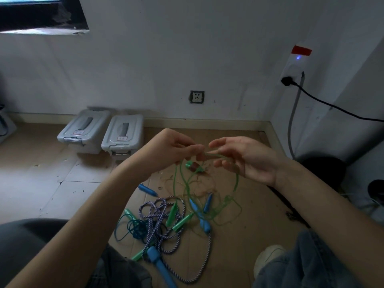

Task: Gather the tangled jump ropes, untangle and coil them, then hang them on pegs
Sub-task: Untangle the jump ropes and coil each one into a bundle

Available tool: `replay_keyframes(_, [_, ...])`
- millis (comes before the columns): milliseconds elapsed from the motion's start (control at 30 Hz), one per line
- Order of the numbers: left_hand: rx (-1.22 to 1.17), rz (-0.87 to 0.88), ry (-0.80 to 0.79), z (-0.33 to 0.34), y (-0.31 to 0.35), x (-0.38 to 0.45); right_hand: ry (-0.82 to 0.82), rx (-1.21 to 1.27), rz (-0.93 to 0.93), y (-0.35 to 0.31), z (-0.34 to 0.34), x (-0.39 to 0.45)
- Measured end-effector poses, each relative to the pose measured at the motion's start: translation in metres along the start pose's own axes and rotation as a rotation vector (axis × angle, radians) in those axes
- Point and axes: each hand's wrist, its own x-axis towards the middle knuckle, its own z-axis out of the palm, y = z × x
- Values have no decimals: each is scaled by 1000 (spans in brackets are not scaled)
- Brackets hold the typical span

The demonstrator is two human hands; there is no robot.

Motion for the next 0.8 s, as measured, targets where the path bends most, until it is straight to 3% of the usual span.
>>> replay_keyframes(100, [-22, 83, -16, -1, 5, -1, -172, 1, 77, 3, -3, -1])
replay_keyframes(167, [-8, 112, 2, -2, 6, -2, -119, -124, 31, 7, -6, 3])
replay_keyframes(233, [-11, 110, 27, -4, 4, -4, 119, -325, -58, 11, -10, 9])
replay_keyframes(333, [-217, 41, 40, -8, -3, -6, 529, -569, -180, 20, -25, 18])
replay_keyframes(400, [-300, -27, 17, -17, -8, -7, 758, -490, -197, 21, -37, 19])
replay_keyframes(467, [-94, -92, -35, -22, -21, -4, 841, -453, -233, 16, -43, 16])
replay_keyframes(533, [314, -102, -146, -15, -36, 2, 648, -561, -298, 10, -35, 14])
replay_keyframes(600, [449, -37, -170, 3, -47, 10, 307, -681, -367, 9, -7, 9])
replay_keyframes(667, [172, 91, -131, 24, -49, 16, 39, -729, -447, 8, 15, 7])
replay_keyframes(700, [-28, 142, -104, 32, -46, 18, 1, -728, -487, 5, 21, 6])
replay_keyframes(767, [-296, 107, 15, 38, -50, 20, 116, -673, -586, -3, 23, 5])
replay_keyframes(800, [-303, 43, 80, 38, -57, 20, 209, -608, -625, -7, 20, 3])
